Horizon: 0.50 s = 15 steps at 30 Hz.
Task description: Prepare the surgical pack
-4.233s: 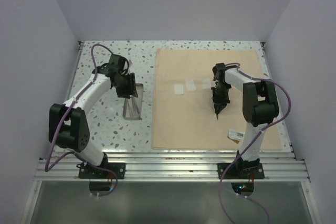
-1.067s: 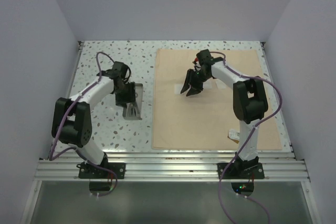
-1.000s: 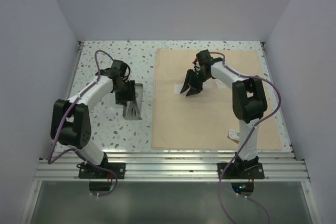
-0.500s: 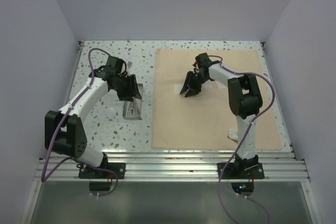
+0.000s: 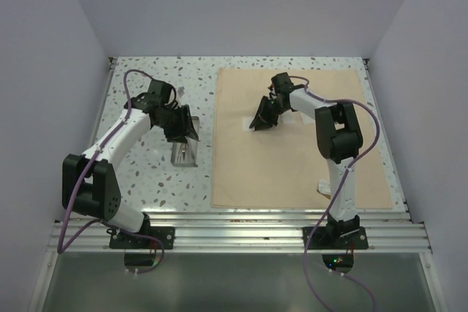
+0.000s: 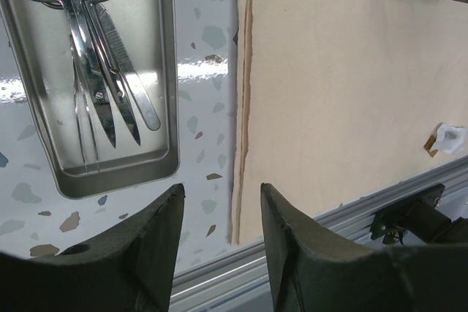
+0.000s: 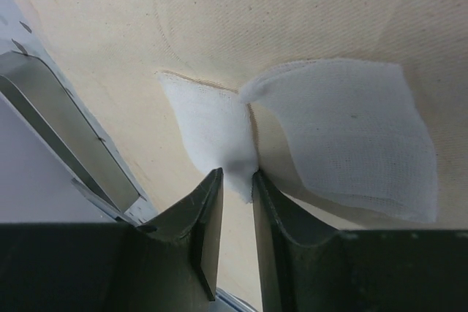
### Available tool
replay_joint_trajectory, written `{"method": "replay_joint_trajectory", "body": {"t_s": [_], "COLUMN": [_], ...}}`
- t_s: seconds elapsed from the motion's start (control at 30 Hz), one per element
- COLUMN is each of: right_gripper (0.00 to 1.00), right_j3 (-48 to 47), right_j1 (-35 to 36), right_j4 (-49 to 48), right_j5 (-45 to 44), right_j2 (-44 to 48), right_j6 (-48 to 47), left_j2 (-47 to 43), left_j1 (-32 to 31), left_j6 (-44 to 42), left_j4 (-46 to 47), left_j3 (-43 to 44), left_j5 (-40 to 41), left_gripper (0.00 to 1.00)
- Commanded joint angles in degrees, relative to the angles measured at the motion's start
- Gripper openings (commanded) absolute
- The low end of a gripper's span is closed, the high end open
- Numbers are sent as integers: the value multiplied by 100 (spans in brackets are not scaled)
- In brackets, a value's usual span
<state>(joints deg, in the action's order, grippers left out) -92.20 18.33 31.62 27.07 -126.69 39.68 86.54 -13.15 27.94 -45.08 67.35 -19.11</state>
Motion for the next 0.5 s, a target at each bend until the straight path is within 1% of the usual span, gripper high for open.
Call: {"method": "replay_joint_trajectory", "body": {"t_s": [0.0, 0.07, 0.1, 0.2, 0.37, 0.47], "right_gripper": [26, 19, 12, 0, 0, 0], "right_j3": [-210, -245, -324, -622, -1281, -1414], "right_j1": [-13, -22, -13, -5, 4, -5], "right_j4": [-252, -244, -218, -95, 687, 986], "right_j5": [17, 61, 79, 140, -157, -351], "right_j2": [-162, -215, -224, -242, 21, 162], "right_j6": [40, 5, -30, -250, -1190, -1629], "left_j2": [-155, -138, -129, -120, -111, -94], "left_j1": [5, 5, 5, 5, 5, 5], "left_j6": [62, 53, 53, 36, 27, 18], "left_j4": [105, 113, 113, 122, 140, 166], "left_j3": [68, 68, 68, 68, 59, 50], "left_j5": [-119, -136, -136, -145, -145, -145], "left_gripper": [50, 50, 50, 50, 50, 50]}}
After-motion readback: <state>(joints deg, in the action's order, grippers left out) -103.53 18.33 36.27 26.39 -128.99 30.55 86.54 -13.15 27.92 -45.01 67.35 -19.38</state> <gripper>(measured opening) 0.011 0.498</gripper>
